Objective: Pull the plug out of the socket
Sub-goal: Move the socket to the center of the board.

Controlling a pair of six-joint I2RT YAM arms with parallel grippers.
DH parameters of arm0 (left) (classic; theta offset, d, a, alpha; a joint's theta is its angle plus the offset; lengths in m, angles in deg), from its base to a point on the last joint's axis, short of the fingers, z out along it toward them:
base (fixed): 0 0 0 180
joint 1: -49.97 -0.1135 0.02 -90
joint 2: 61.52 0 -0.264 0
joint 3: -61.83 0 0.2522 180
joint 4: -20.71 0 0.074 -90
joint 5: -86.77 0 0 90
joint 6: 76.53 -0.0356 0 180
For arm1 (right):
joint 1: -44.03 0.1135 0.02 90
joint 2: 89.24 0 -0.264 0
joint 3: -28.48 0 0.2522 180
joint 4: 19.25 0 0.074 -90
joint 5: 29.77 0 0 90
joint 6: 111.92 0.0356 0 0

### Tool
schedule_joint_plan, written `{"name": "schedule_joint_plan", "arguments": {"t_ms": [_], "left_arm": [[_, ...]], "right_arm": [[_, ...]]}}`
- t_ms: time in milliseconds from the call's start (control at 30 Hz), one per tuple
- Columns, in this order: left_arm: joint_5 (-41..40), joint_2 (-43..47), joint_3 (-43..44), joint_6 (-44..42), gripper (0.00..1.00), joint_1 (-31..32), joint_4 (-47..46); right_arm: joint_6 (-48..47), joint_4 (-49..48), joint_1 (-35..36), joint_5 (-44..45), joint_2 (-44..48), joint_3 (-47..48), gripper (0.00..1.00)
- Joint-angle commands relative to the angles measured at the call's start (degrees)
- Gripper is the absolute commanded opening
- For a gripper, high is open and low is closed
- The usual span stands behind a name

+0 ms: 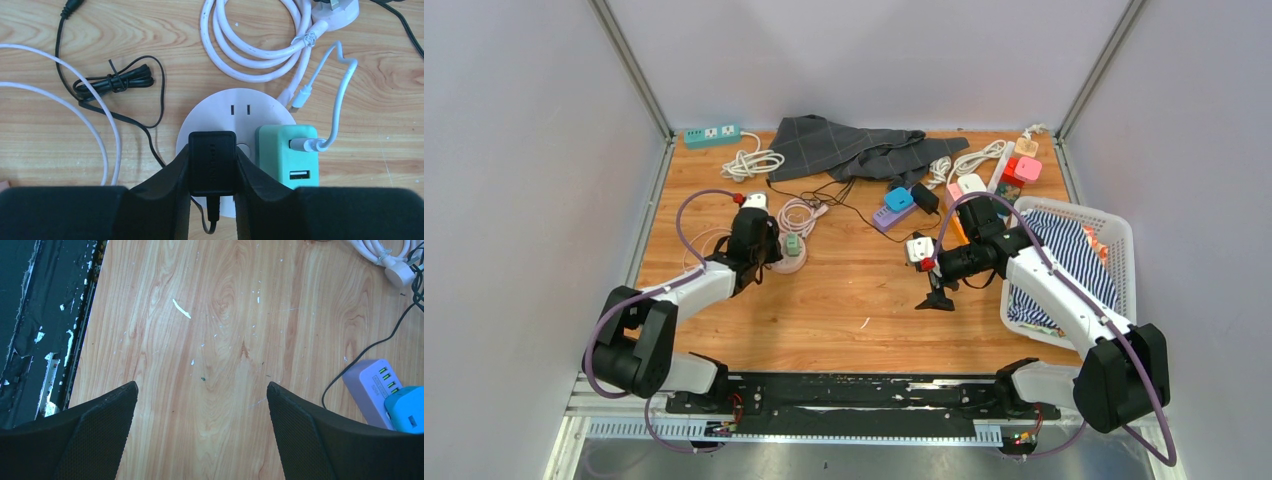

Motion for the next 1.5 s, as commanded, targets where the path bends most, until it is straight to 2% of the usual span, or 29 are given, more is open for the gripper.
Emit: {"name": "schedule_joint_plan", "arguments": {"t_ms": [0,233,600,867,1167,1467], "left_arm": [[4.19,0.96,-0.53,0.13,0.01,0.48,0.33],[6.20,3.01,-3.53,1.26,0.00,5.78,1.04],[13.58,6.40,-7.48,-0.62,0.00,14.98,1.03],[11.87,3.25,-7.16,-0.33,0.00,29.70,0.95],[5.53,-2.27,-2.13,0.16,0.00,43.92,0.76],[4.55,-10.61,5.98,-0.16,0.01,48.43,0.67]], "right_arm": [[-0.86,1.05,0.64,0.53,-0.32,-0.96,1.00],[-0.95,1.20,0.65,0.71,-0.26,-0.88,1.00],[-0.74,1.75,-0.26,1.82,0.72,-0.43,1.00],[-0.36,3.10,-4.46,1.53,4.70,-1.05,1.00],[-0.88,9.86,-7.55,1.17,14.61,-5.81,1.00],[-6.28,16.52,-9.77,-1.63,16.81,-8.66,1.00]]}}
